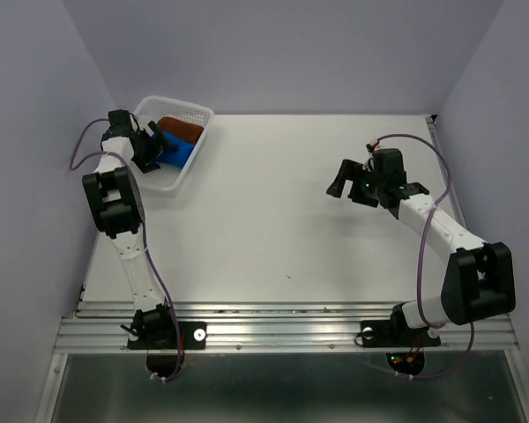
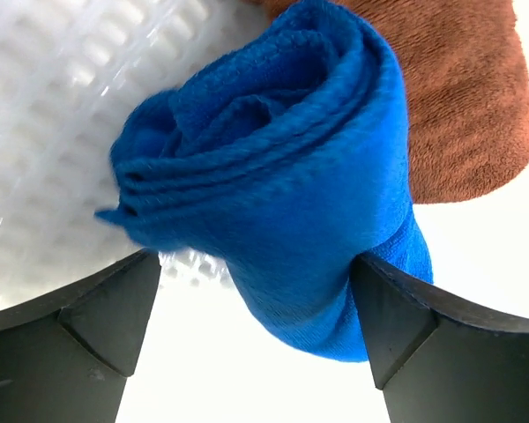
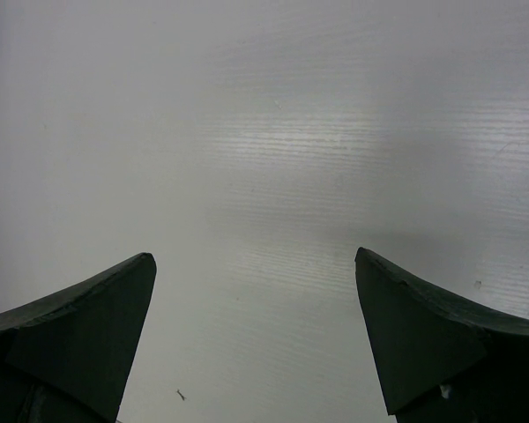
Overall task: Roll the towels
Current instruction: Place the rolled towel into the container
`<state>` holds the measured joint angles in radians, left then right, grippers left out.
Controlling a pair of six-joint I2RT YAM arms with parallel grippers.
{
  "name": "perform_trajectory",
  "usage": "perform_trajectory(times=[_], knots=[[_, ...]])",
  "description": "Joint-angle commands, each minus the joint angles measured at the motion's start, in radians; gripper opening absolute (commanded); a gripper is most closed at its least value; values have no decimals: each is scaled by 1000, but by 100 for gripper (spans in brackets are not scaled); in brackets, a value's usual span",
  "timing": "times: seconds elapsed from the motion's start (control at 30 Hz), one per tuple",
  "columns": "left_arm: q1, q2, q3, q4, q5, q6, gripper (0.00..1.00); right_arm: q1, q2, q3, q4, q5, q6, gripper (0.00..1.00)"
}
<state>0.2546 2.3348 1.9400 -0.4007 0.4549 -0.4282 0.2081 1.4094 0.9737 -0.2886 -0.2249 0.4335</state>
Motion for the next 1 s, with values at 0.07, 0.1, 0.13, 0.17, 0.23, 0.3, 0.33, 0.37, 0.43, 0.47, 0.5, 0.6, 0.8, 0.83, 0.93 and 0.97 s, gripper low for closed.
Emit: perform_trajectory(times=[0.07,0.1,0.13,0.17,0.23,0.3,0.33,0.37,0.43,0.47,0.5,0.6,0.8,0.83,0.93,0.97], knots=[[8,-156,16,-102,-79,-44,99,-4,-44,46,6,-31,-12,100],[9,-172,17,-107,-81,-47,99,-4,-49,49,6,-31,-12,100],[9,-187,19,-110,-90,-49,99,-4,-56,52,5,-31,-13,100],[9,-215,33,-122,-102,-50,99,-4,-59,56,5,-31,-13,100],[9,-239,54,-162,-136,-52,99,-4,-69,63,8,-34,-13,100],[9,-273,92,-188,-154,-55,99,-4,-70,69,8,-36,-12,100],[8,-284,106,-208,-166,-52,99,-4,-72,71,8,-36,-10,100],[8,-291,141,-223,-173,-52,99,-4,-72,77,8,-37,-7,100],[8,-313,175,-269,-182,-46,99,-4,-79,82,8,-42,-6,100],[8,-322,195,-286,-188,-46,99,-4,-84,89,8,-33,-4,100],[8,-351,195,-299,-203,-43,99,-4,-99,91,9,-18,-4,100],[6,-449,148,-314,-266,-52,99,-4,-142,89,8,94,34,100],[-75,-762,-198,-204,-361,-72,99,-4,-246,25,8,280,79,100],[-92,-797,-241,-187,-369,-73,99,-4,-278,-1,8,294,79,100],[-126,-902,-358,-124,-354,-64,99,-4,-322,-30,0,311,65,100],[-129,-923,-369,-118,-351,-54,99,-4,-340,-32,-4,326,65,100]])
